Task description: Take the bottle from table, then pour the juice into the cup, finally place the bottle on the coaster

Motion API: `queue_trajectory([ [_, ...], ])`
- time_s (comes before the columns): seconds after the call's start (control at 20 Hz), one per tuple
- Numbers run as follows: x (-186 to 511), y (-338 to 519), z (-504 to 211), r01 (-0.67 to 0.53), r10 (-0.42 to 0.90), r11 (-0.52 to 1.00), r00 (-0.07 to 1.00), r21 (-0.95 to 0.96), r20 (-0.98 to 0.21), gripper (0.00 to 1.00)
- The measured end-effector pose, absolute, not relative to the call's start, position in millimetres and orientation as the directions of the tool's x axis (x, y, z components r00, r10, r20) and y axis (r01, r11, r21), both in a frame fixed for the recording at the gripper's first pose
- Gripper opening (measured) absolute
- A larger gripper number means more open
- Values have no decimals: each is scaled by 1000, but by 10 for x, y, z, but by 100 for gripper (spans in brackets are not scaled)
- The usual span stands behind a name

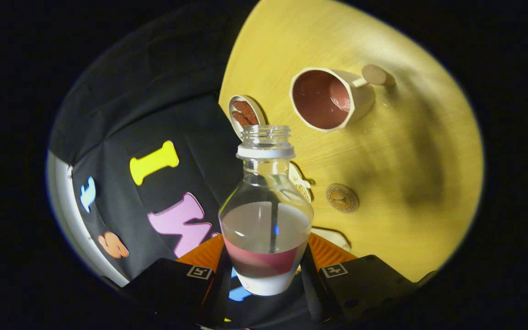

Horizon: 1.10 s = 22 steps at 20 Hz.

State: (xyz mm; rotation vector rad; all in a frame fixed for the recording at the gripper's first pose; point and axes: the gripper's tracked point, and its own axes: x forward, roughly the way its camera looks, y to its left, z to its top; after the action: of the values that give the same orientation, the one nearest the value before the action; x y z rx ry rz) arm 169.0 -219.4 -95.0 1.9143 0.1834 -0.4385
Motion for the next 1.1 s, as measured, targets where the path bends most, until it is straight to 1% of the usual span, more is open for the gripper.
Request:
queue_trajectory([
  [0.15,1586,-2037,-1083,388,-80,-36,918,921,-389,71],
  [0.3,1415,-1970,-1158,382,-126,245,924,891,-362,70],
  [0.45,1247,-1899,-1312,372,-160,567,925,735,-344,70],
  [0.6,1212,-1781,-1350,327,-185,799,932,505,-312,70],
  [0.7,1271,-1743,-1416,322,-227,885,929,337,-294,70],
  [0.85,1460,-1674,-1461,312,-273,940,931,138,-244,70],
  [0.95,1646,-1612,-1503,298,-277,952,936,69,-215,70],
  [1.1,1915,-1644,-1562,325,-320,946,930,-3,-179,70],
])
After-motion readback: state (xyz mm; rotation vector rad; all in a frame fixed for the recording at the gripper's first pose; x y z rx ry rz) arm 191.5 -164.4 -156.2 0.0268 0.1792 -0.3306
